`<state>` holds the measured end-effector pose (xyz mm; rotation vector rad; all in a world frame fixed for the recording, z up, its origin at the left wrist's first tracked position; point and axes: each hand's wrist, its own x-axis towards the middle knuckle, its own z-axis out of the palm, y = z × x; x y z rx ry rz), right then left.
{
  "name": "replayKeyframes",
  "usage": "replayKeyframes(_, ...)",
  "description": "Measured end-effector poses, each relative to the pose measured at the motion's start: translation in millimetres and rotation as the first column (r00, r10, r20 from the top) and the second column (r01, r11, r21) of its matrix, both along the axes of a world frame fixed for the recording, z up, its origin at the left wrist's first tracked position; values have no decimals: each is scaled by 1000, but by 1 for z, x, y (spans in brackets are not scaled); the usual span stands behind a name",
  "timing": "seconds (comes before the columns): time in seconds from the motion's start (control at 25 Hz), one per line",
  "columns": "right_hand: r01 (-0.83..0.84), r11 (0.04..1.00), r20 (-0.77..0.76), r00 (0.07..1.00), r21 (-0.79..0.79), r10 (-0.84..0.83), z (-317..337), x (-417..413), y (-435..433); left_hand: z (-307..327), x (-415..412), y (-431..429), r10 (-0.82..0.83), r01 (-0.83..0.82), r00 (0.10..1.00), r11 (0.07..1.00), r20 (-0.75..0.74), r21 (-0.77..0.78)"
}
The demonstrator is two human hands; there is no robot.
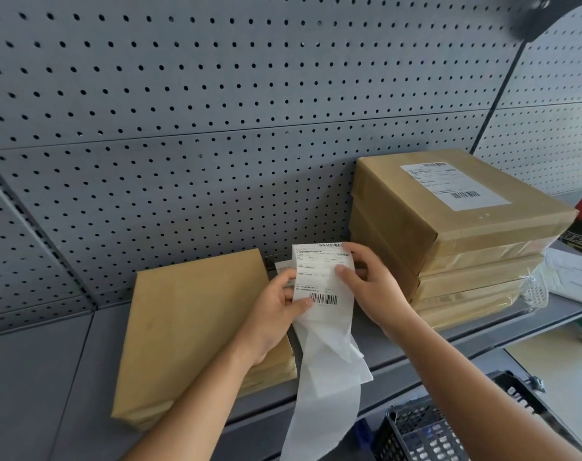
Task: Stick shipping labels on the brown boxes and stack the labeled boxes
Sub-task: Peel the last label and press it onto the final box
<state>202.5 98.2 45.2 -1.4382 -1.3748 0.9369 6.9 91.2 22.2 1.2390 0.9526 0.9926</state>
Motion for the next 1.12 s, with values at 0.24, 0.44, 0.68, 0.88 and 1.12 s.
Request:
replayKeyframes(0.24,-51,999,-142,989,-6,50,9,-12,9,5,-7,0,-47,51,997,996,68,-67)
replayKeyframes(0.44,-171,985,-19,985,-22,171,4,-10,-2,9,-10,9,127,-81,967,975,222,-205)
replayKeyframes(0.68,-129,989,466,881,76,79,3,-13,-9,5,-6,11,199,-145,956,959,217,-242)
replayKeyframes(0.88,-164,904,781,579,394,-235,1,-24,-6,4,-5,8,185,-134,959,964,217,-230)
replayKeyframes(1.12,-271,880,767,624,390,-148,-4,-39,0,4,-7,7,187,-128,956,959,227,-253)
